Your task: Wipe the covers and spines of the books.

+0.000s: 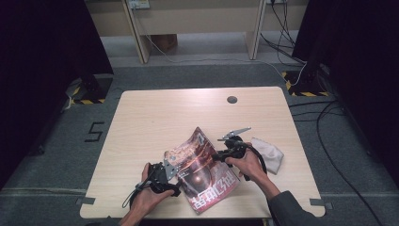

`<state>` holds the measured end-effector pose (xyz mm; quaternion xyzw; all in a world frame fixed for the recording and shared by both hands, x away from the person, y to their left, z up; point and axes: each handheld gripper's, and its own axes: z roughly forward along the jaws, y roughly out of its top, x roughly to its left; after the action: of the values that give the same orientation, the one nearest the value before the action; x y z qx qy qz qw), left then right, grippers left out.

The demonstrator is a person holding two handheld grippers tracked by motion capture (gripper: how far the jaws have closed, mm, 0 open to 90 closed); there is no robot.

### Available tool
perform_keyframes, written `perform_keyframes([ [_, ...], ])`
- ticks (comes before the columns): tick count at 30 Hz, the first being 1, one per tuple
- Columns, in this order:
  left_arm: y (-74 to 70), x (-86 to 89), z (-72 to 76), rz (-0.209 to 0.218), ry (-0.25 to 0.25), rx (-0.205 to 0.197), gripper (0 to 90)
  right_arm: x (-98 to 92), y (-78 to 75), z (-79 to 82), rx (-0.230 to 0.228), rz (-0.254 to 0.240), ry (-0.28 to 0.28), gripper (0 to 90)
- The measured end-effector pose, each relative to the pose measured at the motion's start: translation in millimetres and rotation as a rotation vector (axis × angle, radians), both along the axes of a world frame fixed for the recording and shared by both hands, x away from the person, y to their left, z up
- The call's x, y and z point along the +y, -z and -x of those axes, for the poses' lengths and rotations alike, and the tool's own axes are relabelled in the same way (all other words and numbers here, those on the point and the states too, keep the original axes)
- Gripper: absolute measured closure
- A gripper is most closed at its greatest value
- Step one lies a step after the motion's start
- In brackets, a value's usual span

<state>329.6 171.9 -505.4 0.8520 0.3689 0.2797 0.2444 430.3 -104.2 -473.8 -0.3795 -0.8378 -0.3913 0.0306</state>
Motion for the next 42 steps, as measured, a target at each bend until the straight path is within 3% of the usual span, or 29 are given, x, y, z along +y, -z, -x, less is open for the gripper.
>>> perform_keyframes([
  [3, -1.9, 0.9, 0.0, 0.022, 0.014, 0.014, 5.7, 1.5, -2.9, -0.2, -0.035, 0.032, -0.036, 77.4],
  [6, -6.6, 4.1, -0.3, 0.049, 0.021, 0.004, 18.7, 3.2, -8.4, -1.5, -0.088, 0.069, -0.1, 77.8],
  [8, -10.2, 8.9, -2.6, 0.066, 0.005, -0.016, 14.4, 4.6, -12.0, -1.2, -0.131, 0.094, -0.145, 77.9],
  [11, -14.0, 15.1, -7.5, 0.092, -0.014, -0.035, 15.2, 5.6, -17.8, -1.0, -0.19, 0.143, -0.22, 78.5],
  [14, -17.9, 20.5, -15.3, 0.136, -0.024, -0.046, 14.8, 5.4, -23.0, -0.6, -0.219, 0.173, -0.296, 78.9],
  [21, -20.5, 28.4, -36.6, 0.276, 0.032, -0.031, 14.8, 4.6, -28.4, 4.2, -0.262, 0.156, -0.401, 80.6],
  [24, -20.3, 29.8, -41.7, 0.322, 0.066, -0.045, 14.8, 5.4, -29.5, 7.7, -0.28, 0.136, -0.441, 81.8],
  [28, -20.7, 28.9, -43.9, 0.343, 0.14, -0.051, 17.3, 8.3, -30.4, 10.8, -0.3, 0.124, -0.475, 82.6],
  [31, -18.3, 28.0, -45.2, 0.363, 0.169, -0.033, 20.0, 10.5, -31.7, 12.3, -0.319, 0.119, -0.501, 83.0],
  [33, -16.7, 28.7, -47.2, 0.398, 0.187, -0.027, 22.8, 11.7, -32.9, 13.9, -0.325, 0.117, -0.513, 83.2],
  [37, -13.8, 29.6, -49.6, 0.428, 0.223, -0.022, 30.9, 12.8, -35.4, 15.3, -0.335, 0.116, -0.542, 83.4],
  [40, -12.5, 30.5, -49.3, 0.447, 0.265, -0.021, 41.7, 12.7, -36.2, 15.5, -0.342, 0.109, -0.55, 83.4],
  [42, -11.3, 30.8, -48.8, 0.442, 0.285, -0.025, 47.6, 11.6, -36.1, 14.7, -0.339, 0.109, -0.546, 83.4],
])
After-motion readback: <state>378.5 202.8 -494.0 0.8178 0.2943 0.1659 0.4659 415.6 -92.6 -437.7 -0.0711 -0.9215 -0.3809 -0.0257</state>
